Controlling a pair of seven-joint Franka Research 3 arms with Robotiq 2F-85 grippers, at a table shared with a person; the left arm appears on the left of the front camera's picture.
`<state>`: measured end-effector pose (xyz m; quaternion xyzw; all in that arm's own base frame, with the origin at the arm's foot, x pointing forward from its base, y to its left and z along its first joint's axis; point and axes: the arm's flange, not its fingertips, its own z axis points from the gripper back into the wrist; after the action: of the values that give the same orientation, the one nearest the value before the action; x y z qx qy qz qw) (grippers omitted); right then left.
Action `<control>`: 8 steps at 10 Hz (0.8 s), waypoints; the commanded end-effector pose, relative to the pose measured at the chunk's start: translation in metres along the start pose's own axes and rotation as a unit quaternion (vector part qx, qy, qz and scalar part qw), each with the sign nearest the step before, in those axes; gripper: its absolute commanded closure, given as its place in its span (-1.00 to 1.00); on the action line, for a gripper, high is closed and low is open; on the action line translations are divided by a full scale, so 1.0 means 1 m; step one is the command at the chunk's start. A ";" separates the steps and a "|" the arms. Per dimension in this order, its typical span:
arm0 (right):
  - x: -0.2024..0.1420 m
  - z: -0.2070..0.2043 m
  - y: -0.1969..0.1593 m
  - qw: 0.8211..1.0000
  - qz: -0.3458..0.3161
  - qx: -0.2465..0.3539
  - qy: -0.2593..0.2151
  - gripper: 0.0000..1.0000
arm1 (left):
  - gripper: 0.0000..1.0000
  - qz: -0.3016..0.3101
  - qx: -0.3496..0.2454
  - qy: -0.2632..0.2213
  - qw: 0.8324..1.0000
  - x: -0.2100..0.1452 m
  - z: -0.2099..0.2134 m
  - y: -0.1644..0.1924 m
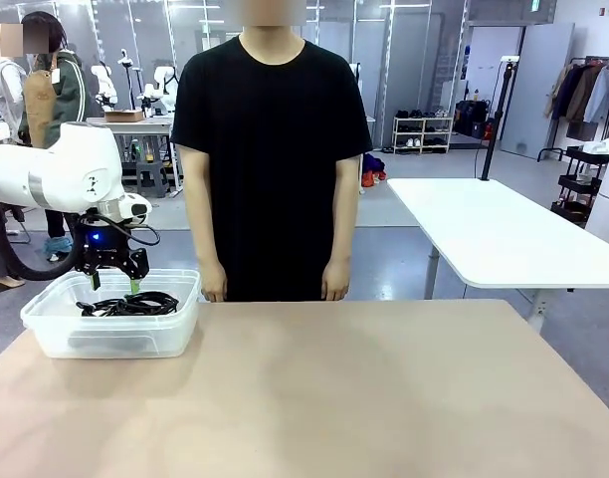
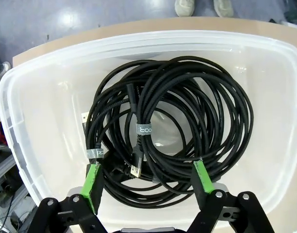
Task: Organize and store the cables.
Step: Place the USB Extension Cable into the Organizing box.
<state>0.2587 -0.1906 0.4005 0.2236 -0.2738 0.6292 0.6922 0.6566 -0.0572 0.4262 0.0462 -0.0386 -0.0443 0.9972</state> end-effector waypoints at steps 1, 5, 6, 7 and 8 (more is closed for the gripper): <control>0.000 0.001 0.000 1.000 0.003 -0.001 -0.005 -1.00 | -0.82 0.001 0.000 -0.002 1.000 0.005 0.001 0.001; 0.000 0.001 0.000 1.000 0.003 -0.001 -0.005 -1.00 | -0.82 0.001 0.000 -0.002 1.000 0.005 0.001 0.001; 0.000 0.001 0.000 1.000 0.003 -0.001 -0.005 -1.00 | -0.82 0.001 0.000 -0.002 1.000 0.005 0.001 0.001; 0.000 0.001 0.000 1.000 0.003 -0.001 -0.005 -1.00 | -0.82 0.001 0.000 -0.002 1.000 0.005 0.001 0.001; 0.000 0.001 0.000 1.000 0.003 -0.001 -0.005 -1.00 | -0.82 0.001 0.000 -0.002 1.000 0.005 0.001 0.001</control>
<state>0.2588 -0.1905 0.4005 0.2237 -0.2743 0.6289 0.6922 0.6572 -0.0573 0.4266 0.0461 -0.0393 -0.0443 0.9972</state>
